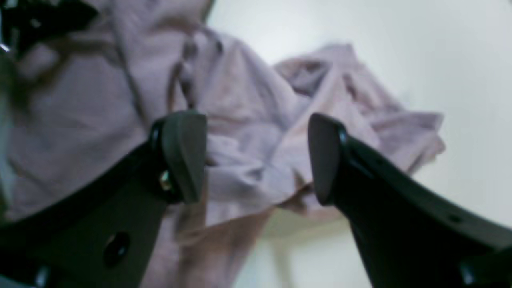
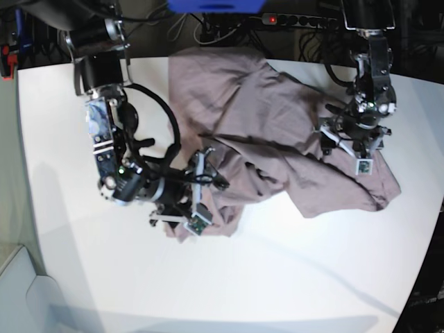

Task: Layout the t-shirt on the table in an organized manner, then fold the t-shirt properly
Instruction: 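Grasp the bunched shirt with the right gripper and pull it away from the left gripper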

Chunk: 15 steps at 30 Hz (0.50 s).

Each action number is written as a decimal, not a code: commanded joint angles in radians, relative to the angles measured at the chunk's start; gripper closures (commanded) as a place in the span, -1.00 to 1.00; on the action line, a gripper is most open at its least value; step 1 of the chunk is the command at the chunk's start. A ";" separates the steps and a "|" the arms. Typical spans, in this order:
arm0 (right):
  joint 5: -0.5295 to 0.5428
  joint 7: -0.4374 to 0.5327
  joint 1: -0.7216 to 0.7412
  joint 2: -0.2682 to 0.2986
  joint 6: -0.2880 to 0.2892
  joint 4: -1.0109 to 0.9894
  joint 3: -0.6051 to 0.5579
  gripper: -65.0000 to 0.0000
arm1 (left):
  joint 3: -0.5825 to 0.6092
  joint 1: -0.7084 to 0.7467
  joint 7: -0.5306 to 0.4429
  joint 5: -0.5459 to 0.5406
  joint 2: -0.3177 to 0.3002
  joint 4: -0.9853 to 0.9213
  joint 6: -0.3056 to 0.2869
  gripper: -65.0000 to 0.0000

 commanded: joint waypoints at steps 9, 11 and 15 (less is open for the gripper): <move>-0.140 0.155 0.107 -0.039 -0.001 -0.161 -0.005 -0.25 | 0.000 0.034 0.072 0.021 0.007 -0.005 -0.008 -0.32; -0.157 0.172 0.121 -0.040 -0.001 -0.203 -0.005 -0.25 | 0.000 0.034 0.072 0.021 0.007 -0.005 -0.008 -0.32; -0.179 0.222 0.158 -0.048 -0.001 -0.327 0.001 -0.25 | 0.003 0.034 0.072 0.021 0.007 -0.005 -0.008 -0.32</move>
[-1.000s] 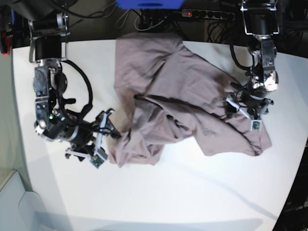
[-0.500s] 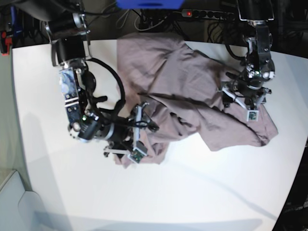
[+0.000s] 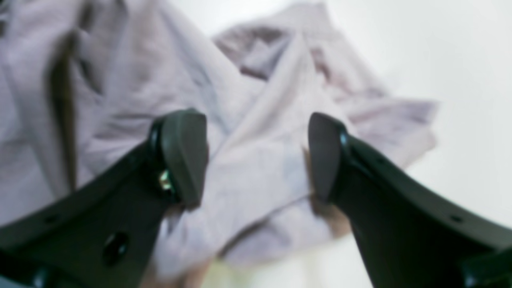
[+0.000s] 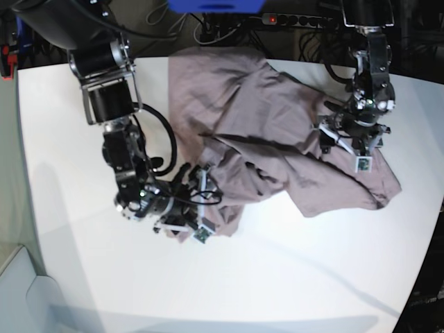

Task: Layout the t-shirt on the table in an organized manner, then fold the t-shirt properly
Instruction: 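Grasp the bunched shirt with the right gripper and pull it away from the left gripper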

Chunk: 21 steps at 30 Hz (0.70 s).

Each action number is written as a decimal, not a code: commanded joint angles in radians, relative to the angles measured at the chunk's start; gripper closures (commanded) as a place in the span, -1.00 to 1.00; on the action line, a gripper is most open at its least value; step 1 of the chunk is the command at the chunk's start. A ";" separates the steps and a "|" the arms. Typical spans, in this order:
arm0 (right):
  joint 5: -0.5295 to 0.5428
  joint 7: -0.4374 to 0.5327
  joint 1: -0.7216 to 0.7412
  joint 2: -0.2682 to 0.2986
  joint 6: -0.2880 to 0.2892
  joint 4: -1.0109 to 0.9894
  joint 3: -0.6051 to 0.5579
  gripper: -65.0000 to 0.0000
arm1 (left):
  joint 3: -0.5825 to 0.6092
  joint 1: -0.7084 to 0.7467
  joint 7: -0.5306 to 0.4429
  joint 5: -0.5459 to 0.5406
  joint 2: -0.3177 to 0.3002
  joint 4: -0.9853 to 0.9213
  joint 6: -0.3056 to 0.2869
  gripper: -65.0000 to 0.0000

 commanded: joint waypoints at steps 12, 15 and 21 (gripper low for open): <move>-0.024 0.100 0.032 -0.007 -0.001 -0.068 0.002 0.93 | 0.005 0.020 0.093 0.021 0.001 -0.009 -0.008 -0.32; -0.024 0.097 0.034 -0.007 -0.001 0.007 0.002 1.00 | 0.006 0.032 0.090 0.021 0.000 -0.009 -0.008 -0.32; -0.019 0.097 0.040 -0.015 -0.001 0.181 -0.004 1.00 | 0.006 0.038 0.090 0.021 0.001 -0.011 -0.008 -0.32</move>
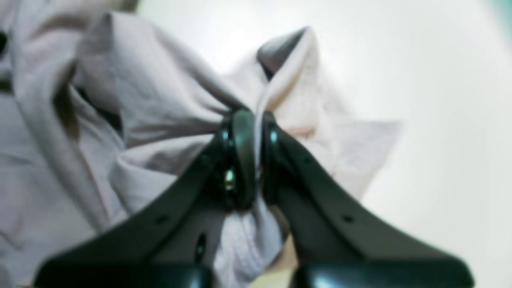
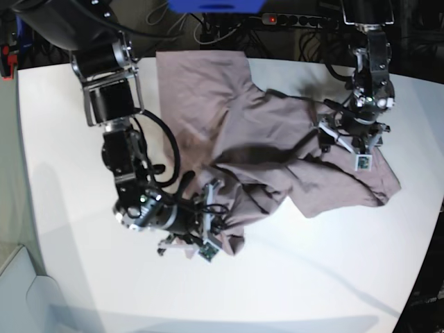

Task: Layout the t-shirt on the table in an organized manner, then fold the t-shirt properly
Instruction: 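Grasp the bunched shirt with the right gripper and pull it away from the left gripper, then stretch the shirt lengthwise between both grippers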

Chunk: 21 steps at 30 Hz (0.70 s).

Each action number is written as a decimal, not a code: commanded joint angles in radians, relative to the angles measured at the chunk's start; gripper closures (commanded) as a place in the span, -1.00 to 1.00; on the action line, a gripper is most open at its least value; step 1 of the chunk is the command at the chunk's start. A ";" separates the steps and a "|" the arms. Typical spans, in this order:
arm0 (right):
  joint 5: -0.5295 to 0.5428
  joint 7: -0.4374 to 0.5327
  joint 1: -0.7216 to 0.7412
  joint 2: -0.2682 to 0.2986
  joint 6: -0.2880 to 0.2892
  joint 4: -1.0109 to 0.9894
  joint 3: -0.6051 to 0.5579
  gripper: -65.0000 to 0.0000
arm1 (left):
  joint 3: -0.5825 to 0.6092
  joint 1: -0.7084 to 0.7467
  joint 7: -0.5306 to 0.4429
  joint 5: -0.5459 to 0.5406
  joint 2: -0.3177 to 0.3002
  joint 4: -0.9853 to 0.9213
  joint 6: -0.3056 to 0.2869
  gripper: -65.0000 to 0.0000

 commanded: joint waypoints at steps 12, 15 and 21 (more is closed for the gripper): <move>0.007 0.038 0.249 -0.179 0.000 -0.225 -0.126 0.87 | 0.007 0.094 0.108 0.026 0.026 0.075 -0.008 -0.32; 0.007 0.038 0.270 -0.179 0.000 -0.298 -0.222 0.52 | 0.007 0.111 0.108 0.027 0.021 0.090 -0.008 -0.32; 0.010 0.028 0.137 -0.140 0.000 -0.023 -0.196 -0.17 | 0.007 0.116 0.108 0.026 0.021 0.087 -0.008 -0.32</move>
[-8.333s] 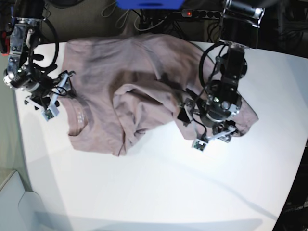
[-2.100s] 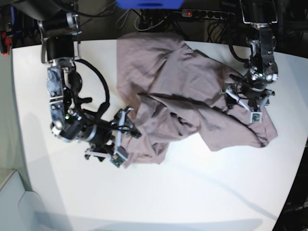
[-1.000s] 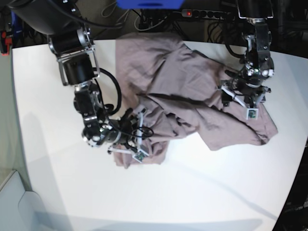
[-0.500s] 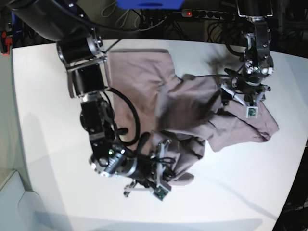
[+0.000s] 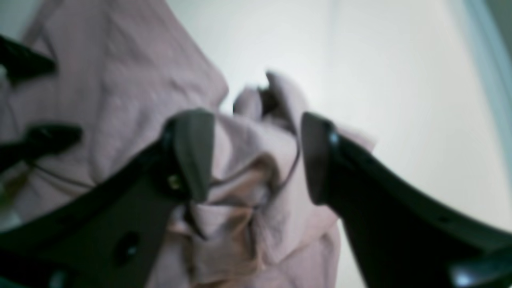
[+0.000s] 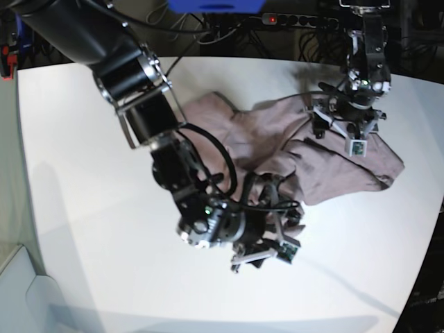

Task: Layout the t-shirt on the table in an organized manner, then fold the t-shirt properly
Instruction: 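Stretch the shirt lengthwise between both grippers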

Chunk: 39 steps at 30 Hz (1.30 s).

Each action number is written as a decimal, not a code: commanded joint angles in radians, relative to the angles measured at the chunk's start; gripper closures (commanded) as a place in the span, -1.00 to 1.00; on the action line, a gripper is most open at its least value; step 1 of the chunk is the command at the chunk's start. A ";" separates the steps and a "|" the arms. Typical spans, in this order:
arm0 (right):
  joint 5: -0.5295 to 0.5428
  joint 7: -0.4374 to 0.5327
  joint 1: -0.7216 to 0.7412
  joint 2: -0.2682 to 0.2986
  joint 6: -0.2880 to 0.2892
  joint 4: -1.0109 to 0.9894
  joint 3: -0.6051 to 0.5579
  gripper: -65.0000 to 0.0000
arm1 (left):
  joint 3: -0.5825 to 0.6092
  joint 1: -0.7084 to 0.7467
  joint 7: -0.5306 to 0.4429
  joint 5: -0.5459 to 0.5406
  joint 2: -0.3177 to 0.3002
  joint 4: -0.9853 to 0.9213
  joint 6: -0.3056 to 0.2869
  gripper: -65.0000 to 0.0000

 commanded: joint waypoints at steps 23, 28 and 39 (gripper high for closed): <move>0.006 0.028 -0.409 0.167 0.000 0.098 0.386 1.00 | -0.167 0.005 0.236 -0.211 -0.001 0.330 -0.008 -0.32; 0.005 0.028 -0.444 0.164 0.000 0.071 0.386 1.00 | -0.162 -0.096 0.228 -0.208 0.002 0.229 -0.008 -0.32; 0.005 0.113 -0.469 0.262 0.000 -0.069 0.392 1.00 | -0.163 -0.259 0.038 -0.208 -0.127 -0.371 -0.008 -0.32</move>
